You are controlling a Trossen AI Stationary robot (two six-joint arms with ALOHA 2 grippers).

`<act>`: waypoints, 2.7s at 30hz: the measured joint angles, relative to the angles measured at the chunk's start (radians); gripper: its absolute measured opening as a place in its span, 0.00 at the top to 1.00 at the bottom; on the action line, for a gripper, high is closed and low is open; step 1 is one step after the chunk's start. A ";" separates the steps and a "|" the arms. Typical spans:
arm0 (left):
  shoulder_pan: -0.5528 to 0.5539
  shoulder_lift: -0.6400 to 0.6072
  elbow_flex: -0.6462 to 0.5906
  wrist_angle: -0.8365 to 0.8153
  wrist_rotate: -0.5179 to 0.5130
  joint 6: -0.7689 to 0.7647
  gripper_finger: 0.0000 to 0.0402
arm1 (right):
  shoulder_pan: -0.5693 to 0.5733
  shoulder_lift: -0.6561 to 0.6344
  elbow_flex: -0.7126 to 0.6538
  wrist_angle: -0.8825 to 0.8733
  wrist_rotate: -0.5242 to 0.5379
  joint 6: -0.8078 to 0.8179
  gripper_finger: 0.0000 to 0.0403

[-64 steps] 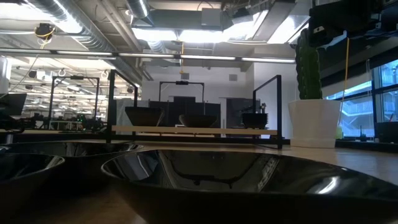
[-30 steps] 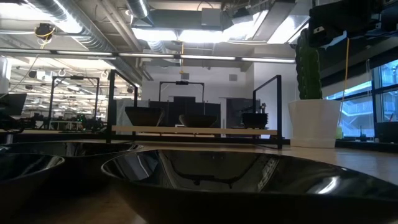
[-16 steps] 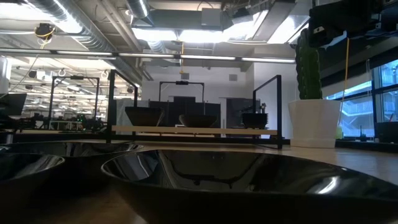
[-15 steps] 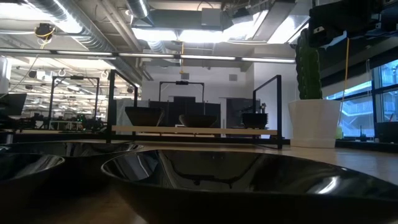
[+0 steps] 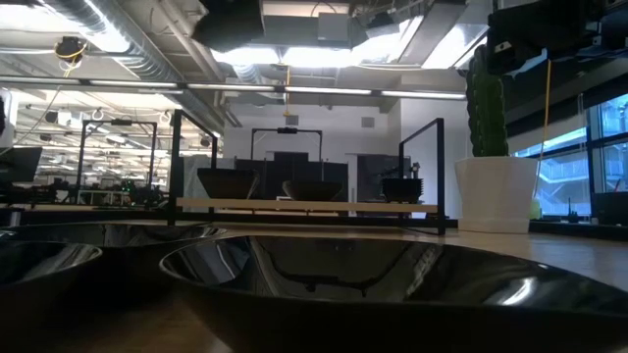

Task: Pick & Place Mini shaped plates
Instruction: Stack the black distorted square plate on top of the black distorted square plate on the shelf, then stack the black leaf-shaped plate on top of the black leaf-shaped plate on the shelf

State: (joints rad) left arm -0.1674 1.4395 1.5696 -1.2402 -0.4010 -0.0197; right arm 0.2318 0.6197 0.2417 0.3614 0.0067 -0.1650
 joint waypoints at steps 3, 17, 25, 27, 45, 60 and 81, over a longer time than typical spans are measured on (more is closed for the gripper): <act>0.080 0.007 0.001 0.013 0.004 0.123 0.99 | 0.000 0.000 0.000 0.000 0.000 0.000 0.96; 0.426 0.214 0.000 -0.018 0.199 0.267 0.99 | 0.000 0.000 0.000 -0.010 0.000 -0.002 0.96; 0.496 0.296 0.001 -0.066 0.193 0.262 0.99 | 0.000 0.000 0.000 -0.023 0.000 -0.004 0.96; 0.508 0.308 0.001 -0.066 0.180 0.266 0.99 | 0.000 0.000 0.000 -0.023 0.000 -0.004 0.96; 0.545 0.344 0.000 -0.068 0.187 0.306 0.92 | -0.001 0.000 0.000 -0.023 0.000 -0.002 0.96; 0.545 0.344 0.000 -0.065 0.047 0.295 0.69 | -0.001 0.000 0.000 -0.023 0.000 -0.001 0.96; 0.352 0.177 -0.008 0.044 0.464 0.212 0.76 | -0.001 0.000 0.000 -0.031 0.000 -0.001 0.96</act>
State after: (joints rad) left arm 0.1842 1.6168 1.5616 -1.1960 0.0626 0.1923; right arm 0.2310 0.6196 0.2417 0.3302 0.0071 -0.1658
